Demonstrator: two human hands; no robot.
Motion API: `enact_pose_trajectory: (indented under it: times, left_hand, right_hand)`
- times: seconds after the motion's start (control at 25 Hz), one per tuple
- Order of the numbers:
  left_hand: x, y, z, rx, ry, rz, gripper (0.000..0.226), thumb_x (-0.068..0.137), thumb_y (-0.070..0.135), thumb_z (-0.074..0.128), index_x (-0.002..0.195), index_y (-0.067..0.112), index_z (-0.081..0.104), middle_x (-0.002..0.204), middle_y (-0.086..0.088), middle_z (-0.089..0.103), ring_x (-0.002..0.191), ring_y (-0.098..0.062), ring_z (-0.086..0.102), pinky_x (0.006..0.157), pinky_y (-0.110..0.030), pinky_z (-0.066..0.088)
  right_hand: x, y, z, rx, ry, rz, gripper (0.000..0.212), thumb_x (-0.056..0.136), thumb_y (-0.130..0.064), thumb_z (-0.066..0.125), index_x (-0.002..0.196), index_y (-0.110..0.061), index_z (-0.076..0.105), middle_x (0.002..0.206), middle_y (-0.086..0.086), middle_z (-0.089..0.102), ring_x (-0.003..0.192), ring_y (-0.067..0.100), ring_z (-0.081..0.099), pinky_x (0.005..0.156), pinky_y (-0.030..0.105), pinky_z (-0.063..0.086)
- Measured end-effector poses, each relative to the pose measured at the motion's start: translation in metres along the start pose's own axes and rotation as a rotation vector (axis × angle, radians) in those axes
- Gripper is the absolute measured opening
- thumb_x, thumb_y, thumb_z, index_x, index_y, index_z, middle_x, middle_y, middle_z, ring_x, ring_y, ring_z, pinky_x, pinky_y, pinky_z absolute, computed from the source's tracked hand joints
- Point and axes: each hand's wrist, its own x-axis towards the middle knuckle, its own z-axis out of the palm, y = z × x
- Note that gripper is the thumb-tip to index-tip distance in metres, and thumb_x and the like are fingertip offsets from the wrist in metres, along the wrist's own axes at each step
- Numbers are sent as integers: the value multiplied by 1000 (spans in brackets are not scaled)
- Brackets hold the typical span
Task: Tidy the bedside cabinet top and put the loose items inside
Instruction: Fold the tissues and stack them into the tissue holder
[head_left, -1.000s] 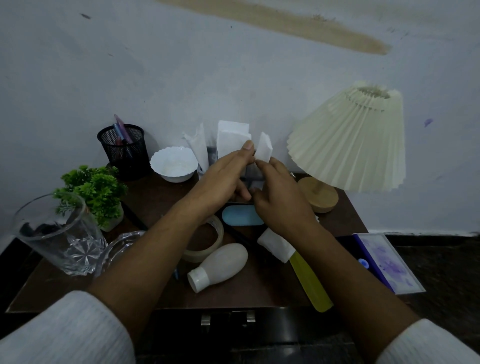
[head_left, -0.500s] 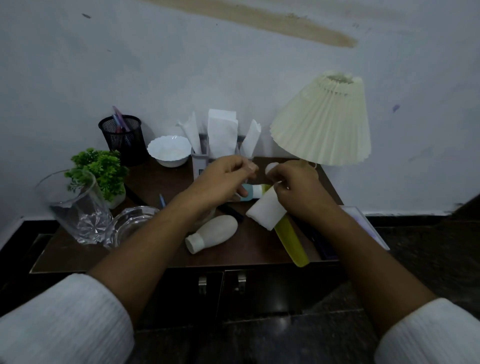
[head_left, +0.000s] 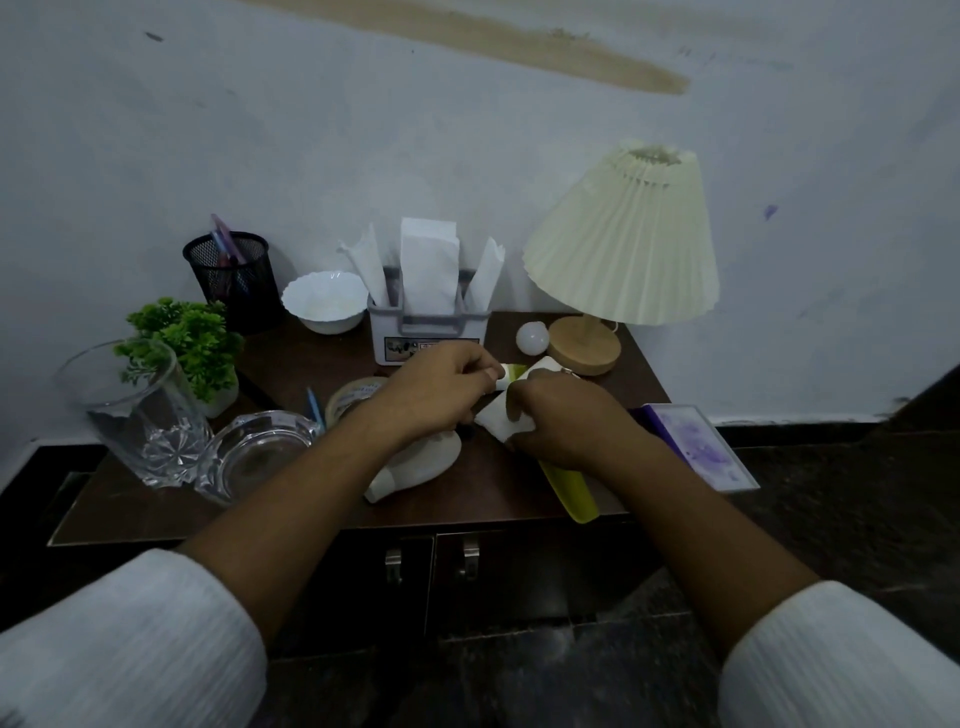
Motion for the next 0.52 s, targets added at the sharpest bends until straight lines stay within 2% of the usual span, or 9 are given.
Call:
enact_pose_trajectory:
  times: [0.12, 0.2, 0.32, 0.4, 0.48, 0.52]
  left_hand:
    - [1, -1, -2, -7, 10, 3, 20, 102, 27, 52, 113, 25, 69, 103, 2, 70, 69, -12, 64, 61, -26, 48]
    - [3, -2, -5, -44, 41, 2, 22, 102, 21, 52, 114, 24, 69, 109, 3, 69, 77, -13, 65, 64, -26, 49]
    - [2, -2, -16, -193, 79, 84, 43, 91, -6, 50, 116, 24, 69, 114, 4, 71, 105, -13, 67, 82, -27, 54]
    - [-1, -2, -25, -278, 63, 184, 60, 85, -18, 48, 129, 20, 63, 125, 5, 68, 119, -5, 61, 96, -22, 52]
    - [-4, -1, -35, -272, 68, 248, 67, 85, -17, 55, 139, 21, 55, 132, 7, 64, 124, 0, 57, 96, -19, 52]
    - [-6, -2, -39, -290, 74, 251, 66, 86, -14, 60, 140, 22, 54, 129, 6, 65, 122, -2, 59, 93, -20, 54]
  right_hand:
    - [4, 0, 0, -28, 16, -11, 24, 92, -25, 66, 115, -17, 67, 110, 7, 64, 96, 19, 61, 76, 32, 52]
    - [4, -1, -3, 10, 145, 8, 18, 92, -26, 64, 106, -17, 68, 98, 4, 66, 88, 19, 62, 68, 31, 50]
    - [1, -5, -18, 277, 371, -7, 8, 92, -28, 65, 88, -21, 65, 82, -3, 59, 74, 13, 56, 56, 28, 40]
    - [-5, -11, -31, 477, 433, -53, 8, 93, -24, 66, 88, -18, 67, 79, -5, 63, 73, 10, 58, 57, 29, 43]
    - [-9, -17, -37, 674, 439, -68, 7, 95, -19, 64, 94, -14, 69, 81, 1, 67, 75, 13, 61, 65, 27, 49]
    - [-10, -19, -38, 788, 433, -65, 8, 96, -17, 63, 95, -12, 69, 83, 7, 67, 77, 18, 63, 68, 31, 52]
